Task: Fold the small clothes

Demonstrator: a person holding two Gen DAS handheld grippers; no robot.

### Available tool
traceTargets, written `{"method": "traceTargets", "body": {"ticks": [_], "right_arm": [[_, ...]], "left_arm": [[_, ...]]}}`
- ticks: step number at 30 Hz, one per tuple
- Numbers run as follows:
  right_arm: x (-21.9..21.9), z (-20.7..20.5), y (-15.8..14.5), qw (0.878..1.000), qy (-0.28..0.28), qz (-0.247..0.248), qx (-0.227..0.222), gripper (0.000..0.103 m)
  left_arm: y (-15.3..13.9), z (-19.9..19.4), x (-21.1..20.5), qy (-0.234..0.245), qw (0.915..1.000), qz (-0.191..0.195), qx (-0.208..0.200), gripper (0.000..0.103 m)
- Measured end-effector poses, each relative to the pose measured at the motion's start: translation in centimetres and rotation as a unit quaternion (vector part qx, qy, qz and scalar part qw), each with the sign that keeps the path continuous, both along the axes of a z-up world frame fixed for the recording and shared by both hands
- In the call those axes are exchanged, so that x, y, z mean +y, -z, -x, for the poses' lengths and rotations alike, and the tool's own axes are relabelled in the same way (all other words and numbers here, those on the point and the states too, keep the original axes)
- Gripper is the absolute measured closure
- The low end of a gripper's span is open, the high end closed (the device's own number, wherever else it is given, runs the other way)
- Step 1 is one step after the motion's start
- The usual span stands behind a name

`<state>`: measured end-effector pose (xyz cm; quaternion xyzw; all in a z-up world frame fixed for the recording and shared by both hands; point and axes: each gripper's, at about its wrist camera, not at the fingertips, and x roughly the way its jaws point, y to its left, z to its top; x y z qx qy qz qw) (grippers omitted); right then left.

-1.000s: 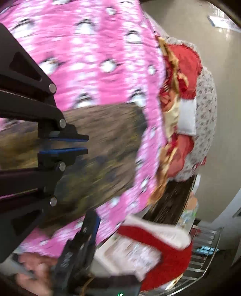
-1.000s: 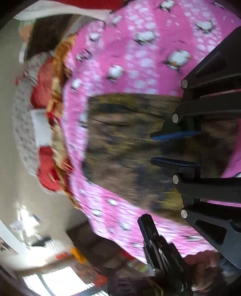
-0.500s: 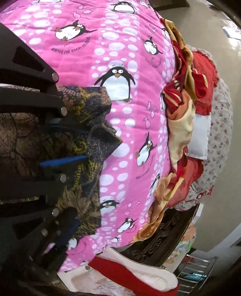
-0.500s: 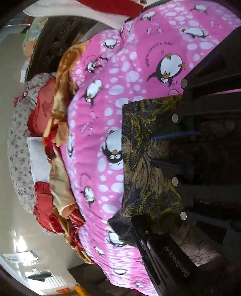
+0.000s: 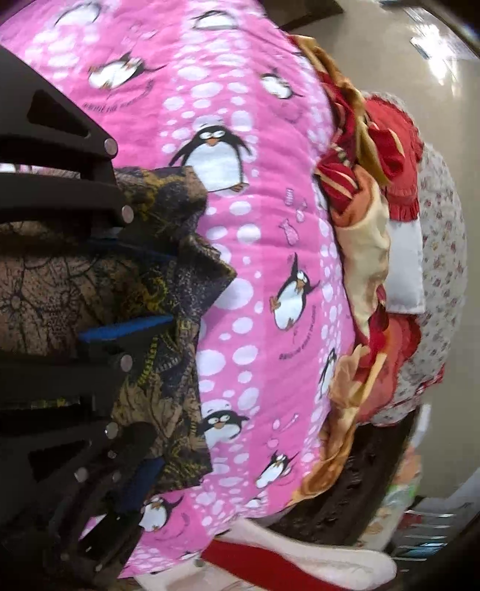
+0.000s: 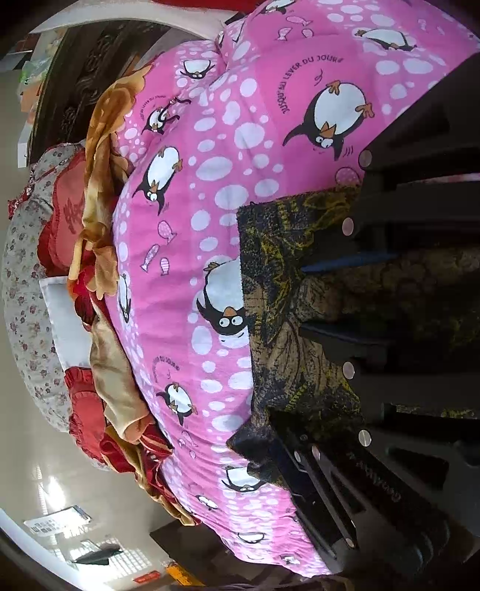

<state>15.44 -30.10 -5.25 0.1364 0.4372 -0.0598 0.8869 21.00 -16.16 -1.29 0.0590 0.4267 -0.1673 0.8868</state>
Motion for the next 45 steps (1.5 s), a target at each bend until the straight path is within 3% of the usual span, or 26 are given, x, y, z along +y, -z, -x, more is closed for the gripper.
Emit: {"method": "traceTargets", "body": {"ticks": [2,3,4,6,8,13,16,17,18,21,22,27,28,29,31,33,36,38,41,45], "right_arm": [[0.4,0.4,-0.5,1.0,-0.004,0.006,-0.005,0.077],[0.4,0.6,-0.9,1.0,-0.006,0.003,-0.007,0.077],[0.3,1.0,-1.6,1.0,-0.009,-0.002,-0.006,0.077],[-0.2,2.9,-3.5,0.999,-0.001,-0.023,-0.029,0.077],[-1.0,5.6,-5.4,0.997,0.004,-0.039,-0.067,0.076],[-2.3,11.8,-7.2,0.995,0.007,-0.03,-0.096,0.073],[-2.6,15.0,-6.2,0.996,-0.004,-0.029,-0.087,0.073],[-2.7,15.7,-6.0,0.996,-0.005,-0.031,-0.086,0.073],[-2.7,16.4,-5.7,0.996,-0.008,-0.033,-0.088,0.073],[-3.1,18.6,-4.8,0.995,-0.013,-0.038,-0.095,0.073],[-3.4,19.0,-4.7,0.994,-0.013,-0.043,-0.098,0.073],[-5.5,19.5,-3.4,0.99,0.001,-0.097,-0.098,0.071],[-6.3,19.1,-3.0,0.986,0.003,-0.132,-0.103,0.064],[-6.7,18.8,-2.7,0.982,0.003,-0.156,-0.103,0.055],[-7.4,17.8,-1.9,0.974,0.001,-0.203,-0.102,0.048],[-7.7,16.2,-0.6,0.962,-0.012,-0.257,-0.091,0.043],[-8.1,13.4,1.8,0.941,-0.026,-0.33,-0.065,0.043],[-8.3,11.6,3.7,0.922,-0.029,-0.383,-0.041,0.043],[-8.0,9.8,4.5,0.901,-0.059,-0.427,-0.046,0.043],[-7.0,7.4,4.5,0.897,-0.095,-0.429,-0.05,0.044]], "left_arm": [[-1.8,0.0,1.4,0.017,0.9987,0.028,0.039,0.058],[-3.1,0.3,2.7,0.024,0.9972,0.055,0.045,0.043],[-4.3,1.0,4.2,0.03,0.9961,0.074,0.035,0.025],[-6.1,3.0,7.2,0.041,0.9958,0.082,-0.008,0.008],[-5.9,5.0,9.8,0.048,0.9954,0.081,-0.019,0.008],[-0.3,8.9,12.4,0.083,0.985,0.127,0.081,0.008],[2.8,10.2,11.8,0.105,0.9708,0.16,0.144,0.007],[2.9,10.4,11.7,0.108,0.9699,0.172,0.134,0.005],[2.9,10.3,11.5,0.116,0.9649,0.188,0.141,0.005],[3.3,9.1,11.0,0.134,0.9324,0.274,0.194,0.005],[3.3,8.6,10.7,0.132,0.9299,0.28,0.199,0.005],[3.3,7.3,10.4,0.11,0.9323,0.286,0.192,0.005],[3.3,7.4,10.3,0.108,0.9344,0.284,0.187,0.008],[3.3,7.7,10.3,0.104,0.9398,0.272,0.179,0.013],[3.3,8.2,10.9,0.088,0.9512,0.243,0.168,0.036],[3.5,8.1,11.7,0.073,0.9516,0.245,0.171,0.041],[3.8,7.8,12.6,0.054,0.9452,0.268,0.179,0.041],[3.9,7.8,12.5,0.054,0.9467,0.265,0.175,0.041],[3.9,7.7,12.1,0.057,0.9493,0.259,0.169,0.038],[4.0,7.5,12.1,0.049,0.9461,0.271,0.171,0.036]]}}
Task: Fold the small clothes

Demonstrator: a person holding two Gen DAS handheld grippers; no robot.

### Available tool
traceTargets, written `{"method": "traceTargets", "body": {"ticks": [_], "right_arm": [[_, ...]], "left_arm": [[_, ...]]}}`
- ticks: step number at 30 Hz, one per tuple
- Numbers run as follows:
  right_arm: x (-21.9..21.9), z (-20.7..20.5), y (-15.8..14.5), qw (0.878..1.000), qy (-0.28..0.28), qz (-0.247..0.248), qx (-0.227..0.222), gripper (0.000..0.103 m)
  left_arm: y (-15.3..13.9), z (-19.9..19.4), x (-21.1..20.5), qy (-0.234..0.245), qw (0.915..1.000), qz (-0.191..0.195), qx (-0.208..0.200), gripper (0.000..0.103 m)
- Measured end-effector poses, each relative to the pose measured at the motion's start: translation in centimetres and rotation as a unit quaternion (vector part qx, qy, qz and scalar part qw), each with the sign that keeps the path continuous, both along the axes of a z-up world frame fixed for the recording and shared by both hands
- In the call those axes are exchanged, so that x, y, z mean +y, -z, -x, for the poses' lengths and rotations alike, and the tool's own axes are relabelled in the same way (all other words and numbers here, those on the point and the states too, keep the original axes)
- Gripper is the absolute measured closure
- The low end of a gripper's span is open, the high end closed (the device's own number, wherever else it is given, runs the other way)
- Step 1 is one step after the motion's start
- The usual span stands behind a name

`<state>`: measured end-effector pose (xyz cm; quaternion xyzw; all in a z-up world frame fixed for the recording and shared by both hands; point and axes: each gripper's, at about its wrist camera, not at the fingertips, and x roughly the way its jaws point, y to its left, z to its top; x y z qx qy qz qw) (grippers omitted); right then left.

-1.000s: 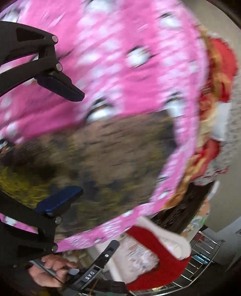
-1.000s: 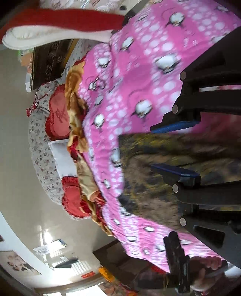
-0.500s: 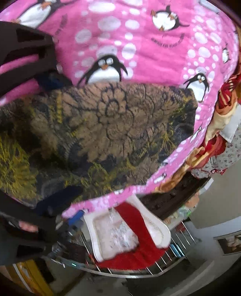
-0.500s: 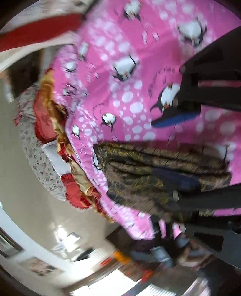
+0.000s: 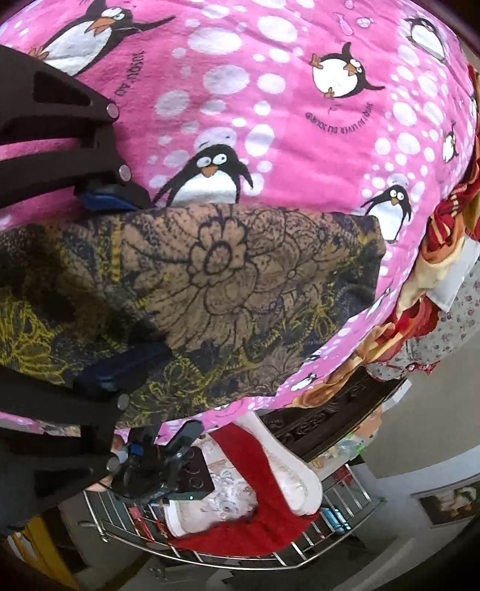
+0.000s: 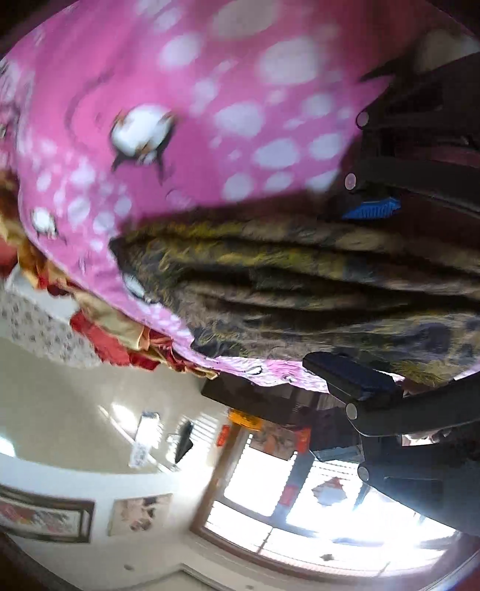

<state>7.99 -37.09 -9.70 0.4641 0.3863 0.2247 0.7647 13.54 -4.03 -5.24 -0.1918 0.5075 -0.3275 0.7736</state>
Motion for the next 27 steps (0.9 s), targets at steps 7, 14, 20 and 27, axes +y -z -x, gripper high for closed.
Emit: {"method": "traceTargets", "body": {"ticks": [7,14,20,27], "right_arm": [[1.3,-1.8,0.1,0.999,-0.025,0.035,-0.013,0.069],[2.7,-2.0,-1.5,0.992,-0.019,0.125,-0.006,0.085],[3.5,-2.9,-2.2,0.992,0.001,0.118,0.052,0.086],[8.3,-5.6,-1.5,0.994,-0.012,0.08,0.072,0.086]], "left_arm": [[0.0,-1.1,0.0,-0.016,0.9997,-0.017,-0.011,0.069],[-2.0,0.3,-0.7,-0.025,0.9948,-0.064,-0.075,0.086],[-4.3,0.7,0.2,-0.012,0.9914,-0.067,-0.112,0.087],[-5.3,-1.3,7.5,-0.056,0.9886,-0.086,-0.11,0.093]]}}
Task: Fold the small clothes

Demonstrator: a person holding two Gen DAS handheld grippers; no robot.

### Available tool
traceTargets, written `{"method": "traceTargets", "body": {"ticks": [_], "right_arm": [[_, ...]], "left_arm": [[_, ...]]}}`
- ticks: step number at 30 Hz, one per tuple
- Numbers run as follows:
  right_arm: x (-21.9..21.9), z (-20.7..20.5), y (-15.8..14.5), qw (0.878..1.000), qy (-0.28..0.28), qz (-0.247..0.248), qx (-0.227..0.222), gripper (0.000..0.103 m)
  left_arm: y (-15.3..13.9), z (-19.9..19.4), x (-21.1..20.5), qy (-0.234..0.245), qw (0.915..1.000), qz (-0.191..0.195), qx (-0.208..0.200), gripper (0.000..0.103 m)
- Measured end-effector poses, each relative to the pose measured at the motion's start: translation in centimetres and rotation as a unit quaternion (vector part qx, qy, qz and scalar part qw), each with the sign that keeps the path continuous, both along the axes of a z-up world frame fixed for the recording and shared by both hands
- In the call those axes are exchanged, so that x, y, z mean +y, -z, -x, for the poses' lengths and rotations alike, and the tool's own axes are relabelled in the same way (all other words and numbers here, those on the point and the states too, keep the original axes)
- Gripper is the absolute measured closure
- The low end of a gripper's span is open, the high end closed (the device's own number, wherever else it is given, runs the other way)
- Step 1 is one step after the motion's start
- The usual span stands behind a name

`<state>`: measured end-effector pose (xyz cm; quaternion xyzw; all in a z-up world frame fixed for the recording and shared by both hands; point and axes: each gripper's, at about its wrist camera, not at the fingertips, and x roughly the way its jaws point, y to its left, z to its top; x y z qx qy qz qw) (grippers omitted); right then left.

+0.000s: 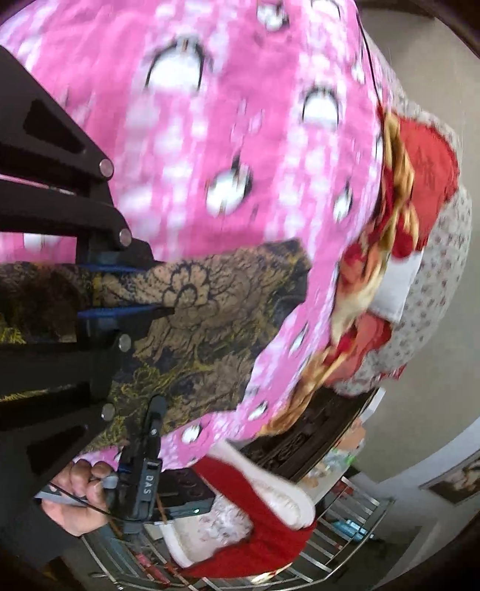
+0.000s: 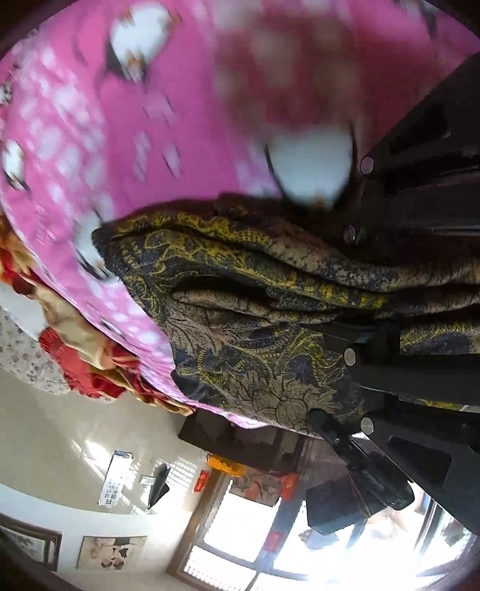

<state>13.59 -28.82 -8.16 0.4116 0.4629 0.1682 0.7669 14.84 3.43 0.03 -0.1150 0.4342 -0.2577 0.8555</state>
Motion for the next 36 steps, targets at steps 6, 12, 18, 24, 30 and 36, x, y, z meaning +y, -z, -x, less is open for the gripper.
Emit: {"method": "traceTargets", "body": {"ticks": [6,12,18,24,30,36], "right_arm": [[2.2,-1.6,1.1,0.999,0.019,-0.029,0.009,0.086],[0.8,-0.2,1.5,0.999,0.011,-0.031,-0.002,0.086],[1.2,0.3,1.0,1.0,0.0,0.001,-0.011,0.086],[0.6,1.2,1.3,1.0,-0.001,-0.007,-0.026,0.085],[0.2,1.8,2.0,0.999,0.002,-0.023,-0.033,0.084],[1.0,1.6,1.8,0.999,-0.005,-0.024,-0.025,0.085]], "left_arm": [[0.8,-2.2,10.5,-0.108,0.9933,0.023,0.035,0.103],[1.3,-1.2,7.7,-0.029,0.9978,0.047,0.036,0.087],[2.7,0.1,0.2,0.078,0.9945,0.046,0.054,0.032],[4.9,-1.6,-1.3,0.084,0.9831,0.119,0.111,0.045],[6.2,-2.6,0.7,0.02,0.9759,0.163,0.144,0.086],[1.1,-1.4,0.6,0.033,0.993,0.091,0.068,0.088]]}}
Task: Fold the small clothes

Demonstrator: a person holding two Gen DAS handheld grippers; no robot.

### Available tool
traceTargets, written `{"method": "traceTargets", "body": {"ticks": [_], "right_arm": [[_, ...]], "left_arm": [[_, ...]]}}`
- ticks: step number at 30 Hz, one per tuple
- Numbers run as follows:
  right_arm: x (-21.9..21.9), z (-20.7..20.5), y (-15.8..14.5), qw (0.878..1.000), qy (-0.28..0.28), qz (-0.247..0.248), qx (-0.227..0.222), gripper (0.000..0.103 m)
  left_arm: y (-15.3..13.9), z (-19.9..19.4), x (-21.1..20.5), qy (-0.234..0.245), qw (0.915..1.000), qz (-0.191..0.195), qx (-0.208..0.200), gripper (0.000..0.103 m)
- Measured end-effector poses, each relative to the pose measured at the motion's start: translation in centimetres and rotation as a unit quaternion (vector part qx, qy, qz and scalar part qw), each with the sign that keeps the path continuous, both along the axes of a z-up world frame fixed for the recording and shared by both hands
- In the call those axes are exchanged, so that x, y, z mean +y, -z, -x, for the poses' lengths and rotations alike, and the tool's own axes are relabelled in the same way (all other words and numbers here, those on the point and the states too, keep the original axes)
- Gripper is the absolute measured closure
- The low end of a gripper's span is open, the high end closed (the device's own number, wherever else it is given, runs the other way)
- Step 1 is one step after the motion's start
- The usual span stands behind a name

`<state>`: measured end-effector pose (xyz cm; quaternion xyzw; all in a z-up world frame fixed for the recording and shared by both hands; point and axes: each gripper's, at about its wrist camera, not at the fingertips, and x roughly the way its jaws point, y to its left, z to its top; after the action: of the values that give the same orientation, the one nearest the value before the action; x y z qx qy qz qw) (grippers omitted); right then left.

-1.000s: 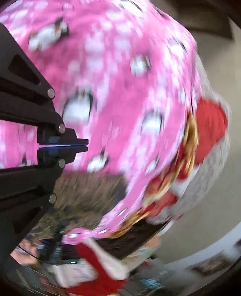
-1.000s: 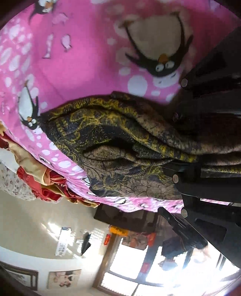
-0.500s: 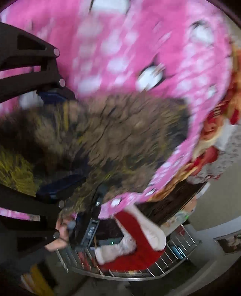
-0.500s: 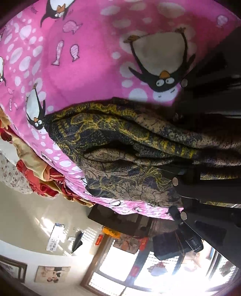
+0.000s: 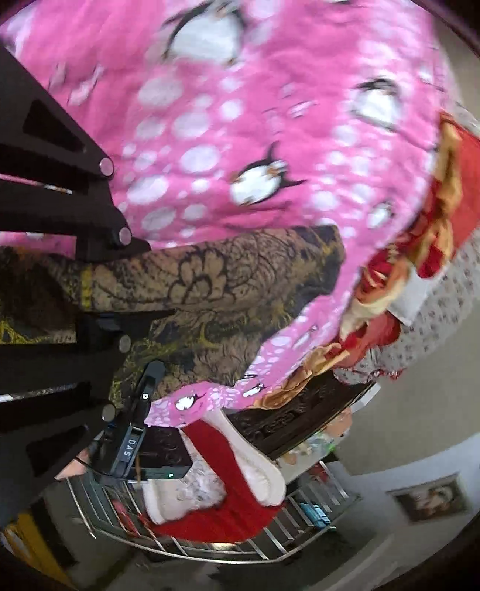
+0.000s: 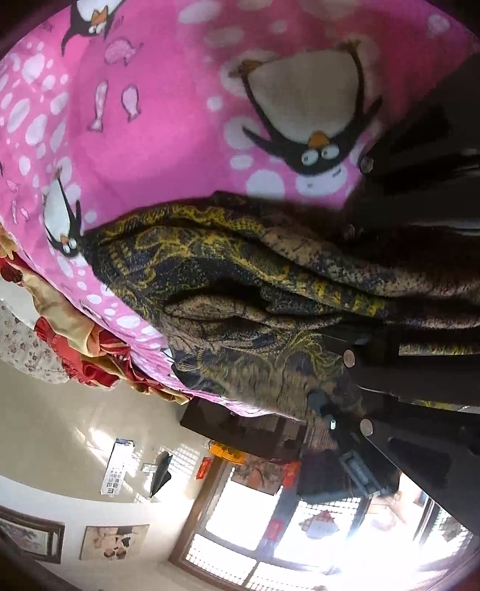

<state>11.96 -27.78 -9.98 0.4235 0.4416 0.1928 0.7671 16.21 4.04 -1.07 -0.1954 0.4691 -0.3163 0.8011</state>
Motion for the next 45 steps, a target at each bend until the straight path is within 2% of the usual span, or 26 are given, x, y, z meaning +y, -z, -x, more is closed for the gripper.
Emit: {"method": "traceTargets", "body": {"ticks": [2,6,9,11,14,17,20,23,26,28,29,31,33,34,35,36,38,41,43,45], "right_arm": [[1.0,-0.4,0.1,1.0,-0.011,-0.015,-0.001,0.086],[4.6,-2.4,0.1,0.999,-0.038,-0.019,-0.011,0.086],[7.5,-3.9,0.0,0.998,-0.058,-0.008,-0.012,0.086],[7.8,-4.1,0.3,0.998,-0.059,-0.004,-0.01,0.086],[7.0,-3.8,0.7,0.998,-0.06,-0.013,-0.004,0.087],[6.1,-3.2,0.0,0.999,-0.044,-0.011,0.016,0.083],[5.6,-1.1,-2.8,0.999,-0.021,0.033,0.005,0.081],[6.2,1.9,-6.2,0.992,-0.022,0.119,-0.024,0.081],[8.5,5.4,-9.6,0.979,-0.046,0.181,-0.082,0.081],[10.9,7.2,-11.1,0.966,-0.071,0.22,-0.112,0.084],[12.4,8.1,-11.6,0.96,-0.09,0.236,-0.126,0.089],[15.0,9.1,-11.4,0.948,-0.123,0.262,-0.129,0.089],[17.0,9.5,-10.0,0.935,-0.146,0.303,-0.113,0.09],[17.4,9.4,-9.0,0.927,-0.147,0.332,-0.097,0.09],[17.4,9.4,-7.3,0.916,-0.143,0.369,-0.071,0.091],[17.0,9.4,-6.0,0.913,-0.139,0.379,-0.052,0.092],[15.8,9.9,-5.2,0.924,-0.13,0.35,-0.078,0.094],[15.3,10.0,-5.2,0.926,-0.131,0.346,-0.079,0.094],[15.4,10.1,-5.6,0.921,-0.142,0.355,-0.071,0.094],[15.7,9.2,-6.7,0.924,-0.143,0.351,-0.045,0.094]], "left_arm": [[-0.6,-0.5,1.3,-0.008,0.9997,-0.02,-0.013,0.088],[0.4,-1.6,6.0,-0.048,0.9985,-0.027,-0.006,0.088],[2.7,-1.6,8.4,-0.064,0.9975,-0.018,0.025,0.087],[4.0,-1.4,8.5,-0.064,0.9971,-0.012,0.04,0.084],[4.4,-1.1,8.6,-0.071,0.9965,0.001,0.043,0.077],[4.2,-0.7,8.6,-0.065,0.9971,0.001,0.038,0.07],[3.4,0.2,9.2,-0.068,0.9971,-0.008,0.034,0.061],[1.0,2.5,10.2,-0.09,0.9945,-0.051,-0.017,0.057],[-2.1,6.5,10.0,-0.083,0.989,-0.079,-0.094,0.061],[-3.1,9.1,8.8,-0.048,0.9855,-0.105,-0.124,0.098],[-2.9,9.8,8.5,-0.033,0.9867,-0.106,-0.119,0.099],[-1.7,11.3,7.7,-0.008,0.9867,-0.119,-0.111,0.1],[0.8,12.0,6.8,0.011,0.9848,-0.148,-0.09,0.103],[2.0,12.2,6.7,0.014,0.9852,-0.149,-0.083,0.102],[2.6,12.5,6.8,0.014,0.9854,-0.14,-0.096,0.101],[2.8,12.5,7.0,0.011,0.9858,-0.134,-0.1,0.101],[2.9,12.0,7.2,0.005,0.9879,-0.126,-0.09,0.101],[2.6,12.1,7.0,0.006,0.9864,-0.135,-0.093,0.101],[1.3,11.7,7.1,0.008,0.9882,-0.128,-0.084,0.101],[-0.6,11.2,7.4,0.006,0.9886,-0.112,-0.1,0.1]]}}
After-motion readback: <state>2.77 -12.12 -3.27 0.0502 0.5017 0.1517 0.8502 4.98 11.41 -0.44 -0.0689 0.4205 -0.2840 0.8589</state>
